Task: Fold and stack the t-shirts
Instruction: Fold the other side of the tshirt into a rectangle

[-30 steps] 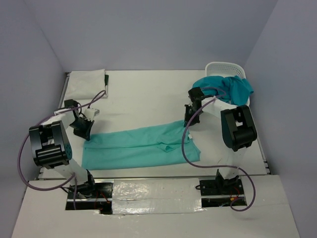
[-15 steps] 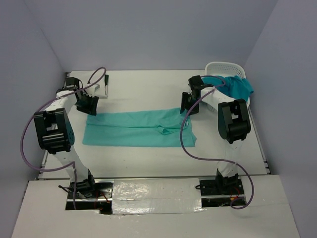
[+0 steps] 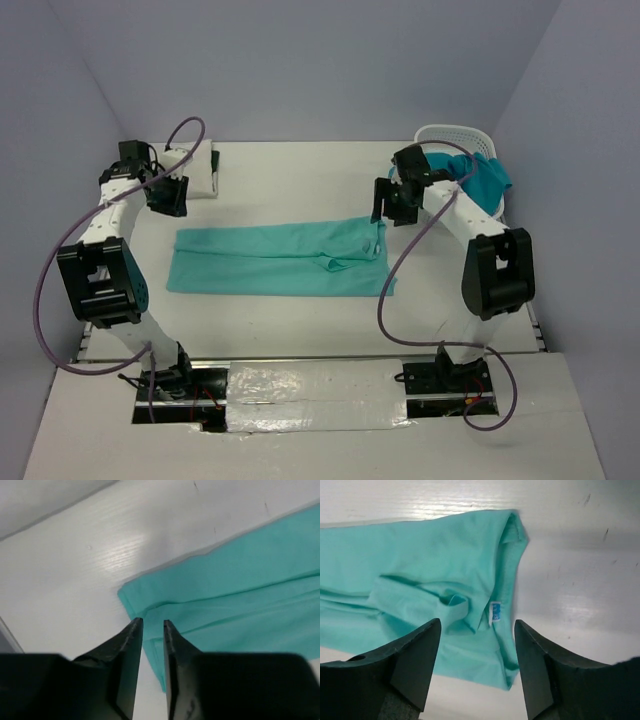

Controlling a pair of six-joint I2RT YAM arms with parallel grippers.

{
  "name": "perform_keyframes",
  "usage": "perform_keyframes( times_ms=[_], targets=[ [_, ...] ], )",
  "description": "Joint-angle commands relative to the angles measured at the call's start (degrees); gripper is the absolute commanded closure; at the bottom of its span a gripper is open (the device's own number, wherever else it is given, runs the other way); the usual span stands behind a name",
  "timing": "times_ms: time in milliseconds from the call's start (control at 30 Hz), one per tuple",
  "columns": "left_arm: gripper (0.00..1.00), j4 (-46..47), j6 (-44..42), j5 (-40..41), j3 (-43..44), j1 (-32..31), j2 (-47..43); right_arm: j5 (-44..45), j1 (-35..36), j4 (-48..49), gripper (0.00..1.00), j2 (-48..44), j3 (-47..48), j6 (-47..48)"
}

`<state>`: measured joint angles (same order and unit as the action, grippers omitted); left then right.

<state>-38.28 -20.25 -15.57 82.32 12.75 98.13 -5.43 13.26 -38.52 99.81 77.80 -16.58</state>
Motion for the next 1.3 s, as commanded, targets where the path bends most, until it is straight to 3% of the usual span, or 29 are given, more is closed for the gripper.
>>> perform_keyframes(
  times_ms=[0,33,67,133,167,200,300,433,633,767,1067,1200,1267],
  targets=[
    [0.68,-2.84,-0.49,0.80,-2.78,-2.11,-0.05,-1.07,0.63,0.11,0.34,-5.23,-2.47,0.49],
    [0.81,-3.37,-0.49,0.46,-2.78,-2.38,0.92,-1.94,0.80,0.55,0.41,-5.67,-2.74,0.58],
    [0.82,-4.07,-0.32,-0.76,-2.61,-2.99,1.62,-2.13,1.76,0.82,0.50,-6.03,-2.92,0.50],
    [0.79,-3.82,0.12,-1.13,-2.78,-3.26,2.41,-2.04,2.91,0.91,0.52,-5.77,-2.48,0.84],
    [0.74,-3.47,0.47,-0.87,-2.96,-3.26,2.77,-1.78,3.87,0.99,0.52,-5.68,-1.87,1.02],
    [0.60,-2.68,0.91,-0.17,-3.13,-3.35,3.82,-1.86,4.23,0.99,0.51,-4.81,-1.43,1.02],
    [0.50,-2.58,1.09,0.45,-2.26,-3.44,6.71,-3.09,5.02,0.73,0.51,-2.78,-0.20,0.67],
    [0.50,-5.13,0.91,2.03,-1.02,-3.96,11.11,-3.18,6.87,0.56,0.50,-1.55,0.16,1.02],
    [0.48,-1.62,1.44,9.32,-4.71,-3.96,11.56,-5.55,10.12,0.82,0.49,0.21,-0.19,1.20],
    [0.52,-1.45,0.48,10.22,-6.64,-3.96,7.98,-6.52,11.70,1.35,0.49,1.53,-1.51,0.67],
    [0.47,-1.26,-2.95,6.70,-13.41,-3.88,-1.62,-7.49,13.37,3.28,0.49,1.53,-5.82,1.46],
    [0.41,-1.80,-1.03,5.38,-13.07,-3.00,-3.90,-3.10,13.37,1.35,0.44,0.57,-4.42,3.48],
    [0.33,-0.66,1.51,6.08,-11.67,-1.86,-4.08,0.83,13.03,0.21,0.41,0.39,-3.97,2.79]
  ],
)
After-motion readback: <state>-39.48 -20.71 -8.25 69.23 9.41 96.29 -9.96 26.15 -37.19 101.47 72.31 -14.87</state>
